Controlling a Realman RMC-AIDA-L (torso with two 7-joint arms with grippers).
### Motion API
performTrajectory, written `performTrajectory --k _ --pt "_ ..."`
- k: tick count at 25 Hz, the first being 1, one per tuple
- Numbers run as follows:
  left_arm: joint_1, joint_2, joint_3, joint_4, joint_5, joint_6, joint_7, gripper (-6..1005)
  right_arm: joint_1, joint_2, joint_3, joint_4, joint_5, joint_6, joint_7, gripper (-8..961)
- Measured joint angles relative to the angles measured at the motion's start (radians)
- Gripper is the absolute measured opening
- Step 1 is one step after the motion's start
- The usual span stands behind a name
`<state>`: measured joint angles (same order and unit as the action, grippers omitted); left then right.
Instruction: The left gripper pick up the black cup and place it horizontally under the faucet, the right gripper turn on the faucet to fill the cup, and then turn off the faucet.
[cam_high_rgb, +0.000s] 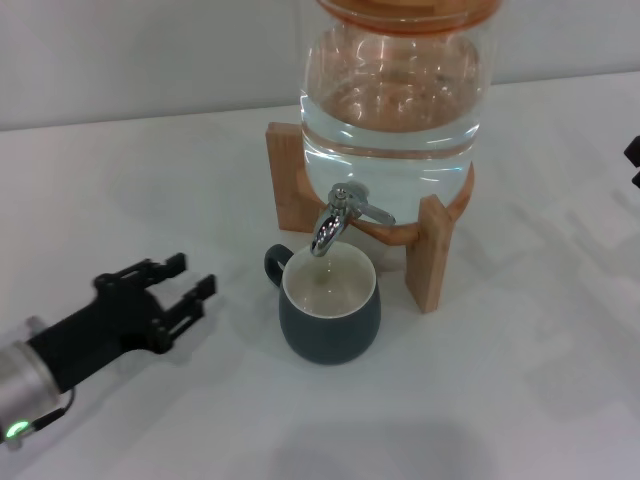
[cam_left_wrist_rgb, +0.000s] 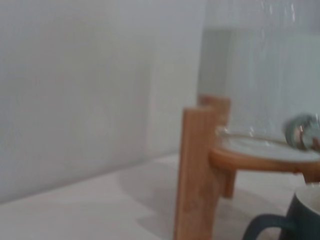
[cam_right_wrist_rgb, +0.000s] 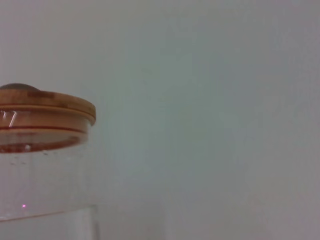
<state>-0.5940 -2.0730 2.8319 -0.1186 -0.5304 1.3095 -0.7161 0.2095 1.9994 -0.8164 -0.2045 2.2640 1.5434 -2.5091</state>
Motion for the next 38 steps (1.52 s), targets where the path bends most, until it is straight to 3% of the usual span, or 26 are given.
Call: performTrajectory --k 3,8,14,17,22,28,38 --pt "0.035 0.001 0.000 -0.037 -0.049 0.069 -0.018 490 -0.025 -0.006 -0.001 -0.060 -0.050 0.001 0.057 782" --pt "0.100 0.002 0.000 -0.080 -0.192 0.126 -0.035 490 -0.109 -0.011 0.003 -0.338 -0.244 0.001 0.306 782" --pt "0.146 0.006 0.000 -0.122 -0.372 0.129 -0.068 489 -0.163 0.008 -0.001 -0.703 -0.452 0.063 0.633 782" --pt "0.154 0.005 0.000 -0.140 -0.428 0.124 -0.082 489 -0.155 0.010 -0.051 -0.817 -0.508 0.088 0.761 782" --pt "0.167 0.006 -0.001 -0.145 -0.507 0.116 -0.094 489 -0.140 0.010 -0.227 -0.969 -0.547 0.030 0.924 782" --pt "0.174 0.006 0.002 -0.146 -0.528 0.111 -0.101 489 -0.121 0.010 -0.369 -1.076 -0.612 -0.079 1.039 782" --pt "0.176 0.002 0.006 -0.147 -0.528 0.109 -0.102 488 -0.090 0.010 -0.464 -1.092 -0.627 -0.142 1.081 781"
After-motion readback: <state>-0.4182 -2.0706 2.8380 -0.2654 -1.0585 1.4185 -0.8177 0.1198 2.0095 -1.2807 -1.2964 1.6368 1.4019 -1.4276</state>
